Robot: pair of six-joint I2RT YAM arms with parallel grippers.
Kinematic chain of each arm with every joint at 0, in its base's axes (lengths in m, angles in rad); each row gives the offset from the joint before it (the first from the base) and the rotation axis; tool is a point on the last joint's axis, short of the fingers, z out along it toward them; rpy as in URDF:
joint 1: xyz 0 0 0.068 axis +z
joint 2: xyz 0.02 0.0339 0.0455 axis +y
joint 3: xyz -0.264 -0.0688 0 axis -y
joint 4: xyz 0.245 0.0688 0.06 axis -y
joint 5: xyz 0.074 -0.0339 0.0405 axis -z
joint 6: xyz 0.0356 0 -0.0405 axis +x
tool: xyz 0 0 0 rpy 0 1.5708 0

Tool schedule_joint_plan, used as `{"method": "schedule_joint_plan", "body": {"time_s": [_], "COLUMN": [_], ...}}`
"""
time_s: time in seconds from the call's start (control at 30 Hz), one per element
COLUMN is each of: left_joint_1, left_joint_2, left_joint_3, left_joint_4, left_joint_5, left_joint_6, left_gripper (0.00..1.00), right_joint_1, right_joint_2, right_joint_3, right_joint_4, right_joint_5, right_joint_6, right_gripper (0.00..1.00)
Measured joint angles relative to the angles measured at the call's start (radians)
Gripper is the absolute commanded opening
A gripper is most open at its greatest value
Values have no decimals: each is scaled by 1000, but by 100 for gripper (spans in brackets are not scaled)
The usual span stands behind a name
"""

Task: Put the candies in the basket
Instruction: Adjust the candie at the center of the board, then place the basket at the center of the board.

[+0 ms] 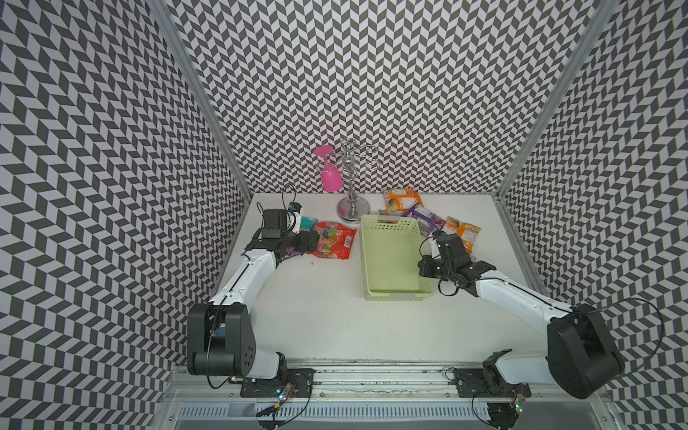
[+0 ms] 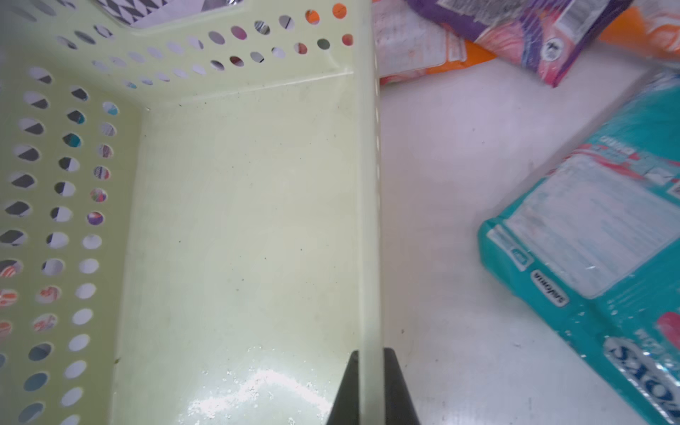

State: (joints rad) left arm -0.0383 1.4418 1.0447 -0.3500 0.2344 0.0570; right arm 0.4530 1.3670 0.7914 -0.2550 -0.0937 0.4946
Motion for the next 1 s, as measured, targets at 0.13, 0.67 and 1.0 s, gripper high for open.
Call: {"method": "schedule_joint_plan", "body": {"time_s": [0.13,0.67,1.0], "left_joint_1": [2,6,6], "left_joint_2": [0,0,0], "left_joint_3": [0,0,0], "left_joint_4": [1,13,14], "left_joint_5": [3,11,14], "left_joint_6": [0,-6,-6], "left_gripper": [99,99,99], "right_joint_1": [39,153,168], "right_joint_2": [5,102,82], "right_joint_3": [-17,-18,34], "right_joint_4": [0,5,-13], "right_joint_5": [23,121,146], "right_joint_6": [46,158,153], "right_gripper": [0,25,46]}}
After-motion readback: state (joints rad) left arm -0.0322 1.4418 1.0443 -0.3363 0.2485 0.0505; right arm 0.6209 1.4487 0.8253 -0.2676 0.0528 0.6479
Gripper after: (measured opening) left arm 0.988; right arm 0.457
